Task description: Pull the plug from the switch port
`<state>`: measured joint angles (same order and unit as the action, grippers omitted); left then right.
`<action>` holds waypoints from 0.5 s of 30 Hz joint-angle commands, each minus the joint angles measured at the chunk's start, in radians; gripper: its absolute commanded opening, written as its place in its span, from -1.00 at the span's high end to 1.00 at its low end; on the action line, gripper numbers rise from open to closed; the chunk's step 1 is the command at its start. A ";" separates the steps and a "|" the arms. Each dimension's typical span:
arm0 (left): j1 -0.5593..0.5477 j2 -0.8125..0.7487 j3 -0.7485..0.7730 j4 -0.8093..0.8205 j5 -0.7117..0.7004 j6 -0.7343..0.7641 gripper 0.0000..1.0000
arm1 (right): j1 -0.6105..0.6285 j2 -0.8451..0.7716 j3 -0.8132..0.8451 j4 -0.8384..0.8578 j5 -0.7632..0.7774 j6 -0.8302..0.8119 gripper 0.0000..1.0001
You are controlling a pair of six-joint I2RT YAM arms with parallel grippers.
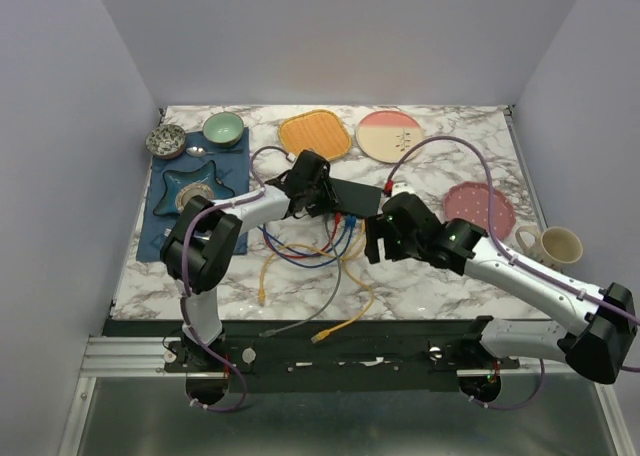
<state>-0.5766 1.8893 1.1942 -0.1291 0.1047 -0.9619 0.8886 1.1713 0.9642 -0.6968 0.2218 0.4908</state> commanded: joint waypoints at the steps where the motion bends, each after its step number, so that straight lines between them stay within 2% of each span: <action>1: 0.007 -0.140 -0.021 -0.009 -0.099 0.029 -0.23 | -0.123 -0.012 -0.061 0.253 0.066 0.129 -0.65; 2: 0.007 -0.166 -0.030 -0.007 -0.097 0.031 -0.82 | -0.131 -0.004 -0.062 0.310 0.077 0.135 -0.52; 3: 0.007 -0.179 -0.034 -0.010 -0.121 0.029 -0.95 | -0.138 0.022 -0.061 0.339 0.085 0.137 -0.45; 4: 0.007 -0.189 -0.038 -0.012 -0.126 0.029 -0.98 | -0.140 0.037 -0.058 0.365 0.102 0.138 -0.39; 7: 0.007 -0.217 -0.041 -0.027 -0.137 0.032 -0.98 | -0.166 0.132 -0.018 0.454 0.091 0.166 0.16; 8: 0.009 -0.226 -0.047 -0.030 -0.138 0.035 -0.98 | -0.177 0.163 -0.003 0.483 0.076 0.175 0.49; 10: 0.018 -0.239 -0.065 -0.018 -0.126 0.038 -0.92 | -0.214 0.239 0.025 0.526 0.030 0.198 0.75; 11: 0.024 -0.251 -0.093 -0.011 -0.116 0.041 -0.85 | -0.230 0.263 0.031 0.561 0.010 0.236 0.99; 12: 0.040 -0.260 -0.114 0.002 -0.108 0.038 -0.83 | -0.269 0.286 0.036 0.586 -0.024 0.258 0.99; 15: 0.081 -0.306 -0.231 0.104 -0.033 0.009 -0.74 | -0.364 0.391 0.042 0.738 -0.259 0.301 0.99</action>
<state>-0.5507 1.6470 1.0977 -0.1116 0.0193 -0.9360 0.6300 1.4651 0.9764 -0.1860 0.1902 0.6968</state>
